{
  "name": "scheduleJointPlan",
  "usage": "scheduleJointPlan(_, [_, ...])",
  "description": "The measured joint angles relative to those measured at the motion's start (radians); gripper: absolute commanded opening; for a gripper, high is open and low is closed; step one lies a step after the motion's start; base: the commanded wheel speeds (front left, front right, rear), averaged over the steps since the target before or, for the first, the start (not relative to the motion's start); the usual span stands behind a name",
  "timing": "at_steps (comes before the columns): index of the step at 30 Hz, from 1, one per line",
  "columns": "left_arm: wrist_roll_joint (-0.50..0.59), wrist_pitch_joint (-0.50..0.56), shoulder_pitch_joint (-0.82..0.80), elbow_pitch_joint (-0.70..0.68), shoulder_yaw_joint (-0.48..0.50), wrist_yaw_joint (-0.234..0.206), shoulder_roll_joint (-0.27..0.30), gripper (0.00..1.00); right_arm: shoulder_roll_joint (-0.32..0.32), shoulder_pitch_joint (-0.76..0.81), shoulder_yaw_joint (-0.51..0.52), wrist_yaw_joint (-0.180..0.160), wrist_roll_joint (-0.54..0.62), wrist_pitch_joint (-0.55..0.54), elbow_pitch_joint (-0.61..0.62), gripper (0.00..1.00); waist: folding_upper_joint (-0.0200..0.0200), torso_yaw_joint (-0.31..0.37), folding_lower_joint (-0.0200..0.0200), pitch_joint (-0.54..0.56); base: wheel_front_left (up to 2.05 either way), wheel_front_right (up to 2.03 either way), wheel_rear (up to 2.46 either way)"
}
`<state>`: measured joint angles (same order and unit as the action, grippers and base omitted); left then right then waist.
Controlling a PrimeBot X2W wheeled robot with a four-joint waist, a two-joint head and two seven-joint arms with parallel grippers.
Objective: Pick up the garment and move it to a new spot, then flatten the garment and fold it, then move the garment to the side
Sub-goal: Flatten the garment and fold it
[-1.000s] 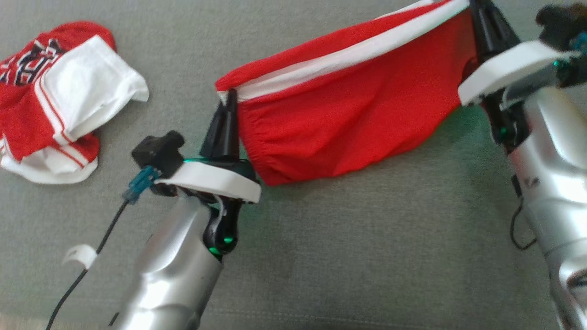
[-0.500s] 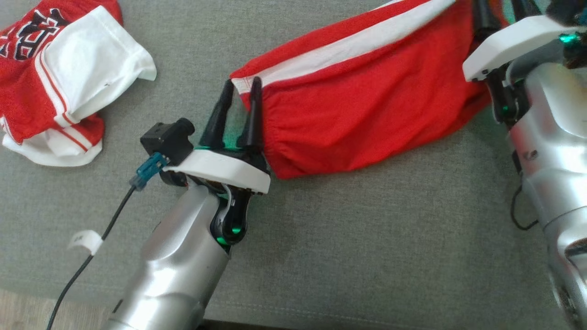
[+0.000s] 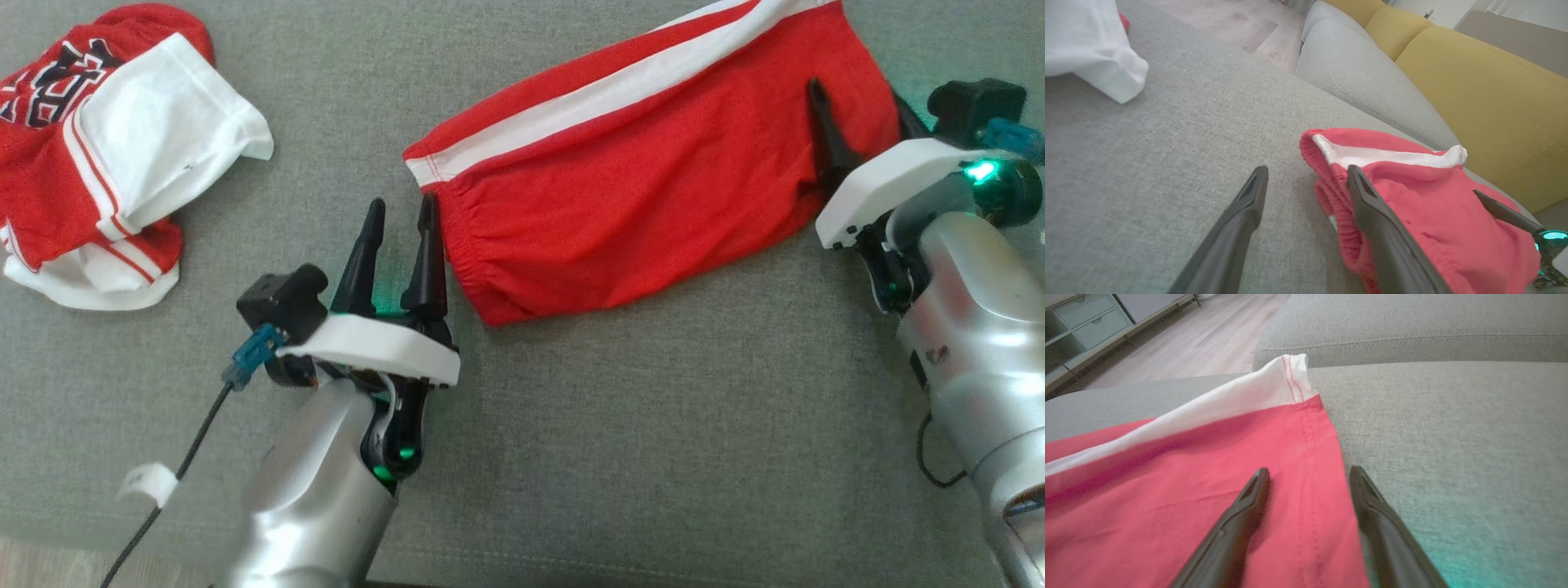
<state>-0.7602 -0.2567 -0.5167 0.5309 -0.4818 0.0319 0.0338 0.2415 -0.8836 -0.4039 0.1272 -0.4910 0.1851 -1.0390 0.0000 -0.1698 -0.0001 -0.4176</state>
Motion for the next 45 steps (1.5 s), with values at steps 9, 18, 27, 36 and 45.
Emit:
scheduleJointPlan(9, [0.067, 0.0, 0.061, -0.004, 0.035, -0.016, 0.001, 1.0, 0.003, 0.034, -0.046, 0.0, -0.105, -0.103, 0.002, 0.0, 0.0, 0.004, 0.0, 0.046, 0.0, 0.0, 0.0])
scheduleJointPlan(18, [0.151, 0.0, 0.2, -0.01, 0.142, -0.042, 0.002, 1.0, -0.007, 0.238, -0.035, 0.0, -0.202, 0.027, 0.019, 0.0, 0.0, 0.039, -0.0001, 0.166, 0.0, 0.0, 0.0])
scheduleJointPlan(27, [0.19, 0.0, 0.348, 0.004, 0.189, -0.031, 0.004, 1.0, -0.005, 0.393, -0.02, 0.0, -0.275, 0.05, 0.057, 0.0, 0.0001, 0.088, -0.0002, 0.28, 0.0, 0.0, 0.0])
scheduleJointPlan(36, [0.191, 0.0, 0.358, 0.006, 0.184, -0.022, 0.004, 1.0, 0.006, 0.353, -0.016, 0.0, -0.24, 0.062, 0.159, 0.0, 0.0, 0.056, 0.0001, 0.287, 0.0, 0.0, 0.0])
scheduleJointPlan(45, [0.156, 0.0, 0.359, 0.023, 0.126, -0.005, 0.006, 1.0, -0.152, 0.262, -0.237, 0.0, -0.22, 0.021, 0.32, 0.0, 0.0, -0.036, 0.0001, 0.293, 0.0, 0.0, 0.0])
